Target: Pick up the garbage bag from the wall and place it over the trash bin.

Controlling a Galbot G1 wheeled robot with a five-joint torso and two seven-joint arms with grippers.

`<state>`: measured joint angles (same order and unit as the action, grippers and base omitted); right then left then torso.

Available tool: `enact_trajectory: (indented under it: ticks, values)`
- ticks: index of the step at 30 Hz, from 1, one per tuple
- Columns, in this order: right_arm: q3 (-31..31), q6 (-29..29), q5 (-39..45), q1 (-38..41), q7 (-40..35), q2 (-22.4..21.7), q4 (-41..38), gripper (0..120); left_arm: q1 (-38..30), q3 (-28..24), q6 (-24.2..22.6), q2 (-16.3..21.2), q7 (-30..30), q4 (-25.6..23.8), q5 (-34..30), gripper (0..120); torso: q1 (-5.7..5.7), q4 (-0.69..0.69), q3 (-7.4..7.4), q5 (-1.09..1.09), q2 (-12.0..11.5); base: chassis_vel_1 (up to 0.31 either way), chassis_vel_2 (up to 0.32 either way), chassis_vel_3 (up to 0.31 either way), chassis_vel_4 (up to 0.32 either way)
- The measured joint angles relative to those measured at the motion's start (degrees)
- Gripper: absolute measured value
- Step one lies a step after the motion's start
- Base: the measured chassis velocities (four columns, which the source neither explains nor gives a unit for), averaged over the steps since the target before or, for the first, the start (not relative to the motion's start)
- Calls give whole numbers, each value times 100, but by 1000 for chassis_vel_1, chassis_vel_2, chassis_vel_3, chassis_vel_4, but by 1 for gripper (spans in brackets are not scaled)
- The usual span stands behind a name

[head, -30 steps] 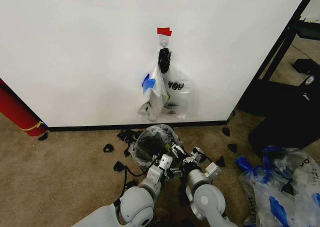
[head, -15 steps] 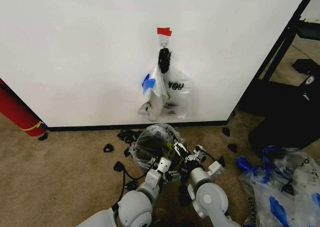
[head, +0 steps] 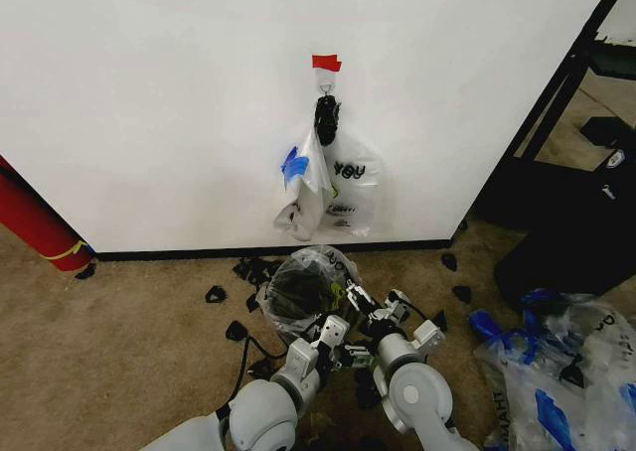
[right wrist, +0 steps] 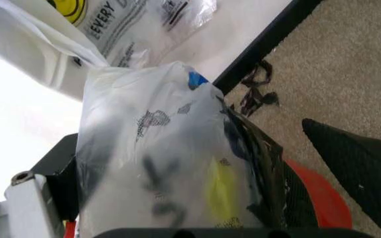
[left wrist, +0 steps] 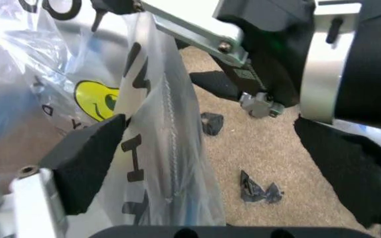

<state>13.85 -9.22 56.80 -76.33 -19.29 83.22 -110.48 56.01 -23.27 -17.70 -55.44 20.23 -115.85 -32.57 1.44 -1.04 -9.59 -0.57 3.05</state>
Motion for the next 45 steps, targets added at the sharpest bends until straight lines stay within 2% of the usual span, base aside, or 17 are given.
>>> enact_trajectory:
  ticks: [3,5,10,13,14,16,18,22,25,31,45]
  values:
    - [7,-4,0,7,0,-14,0,100,-12,10,1,45,0,-2,54,93,0,0,0,0,0,0,0,0,0]
    - [7,-6,-7,26,2,-21,0,100,-12,33,2,116,-15,-5,215,85,0,0,0,0,0,0,0,0,0]
    - [4,-22,-44,69,7,-47,0,100,40,139,44,319,-104,-20,492,81,0,1,0,0,0,0,0,0,0]
    - [2,-27,-68,83,10,-56,0,100,67,170,75,358,-132,-14,514,69,0,0,0,0,0,0,0,0,0]
    - [2,-28,-72,84,11,-56,0,100,71,170,84,356,-133,-3,516,69,0,0,0,0,0,0,0,0,0]
    - [2,-34,-84,82,13,-56,-9,100,84,170,127,350,-136,25,524,55,0,0,0,0,0,0,0,0,0]
    - [3,-36,-91,78,14,-56,-22,100,95,169,151,349,-136,27,525,52,0,0,0,0,0,0,0,0,0]
    - [20,-39,-105,67,15,-63,-29,100,112,141,191,336,-134,18,527,34,0,0,0,0,0,0,0,0,0]
    - [20,-43,-120,62,15,-52,-28,100,113,114,206,318,-132,18,566,27,0,0,0,0,0,0,0,0,0]
    - [-4,-58,-140,58,15,-33,-8,100,70,19,301,242,-179,130,793,1,0,0,0,0,0,0,0,0,0]
    - [-58,-110,-103,42,80,-29,-39,100,6,-198,306,141,-284,275,1104,0,0,0,0,0,0,0,0,0,0]
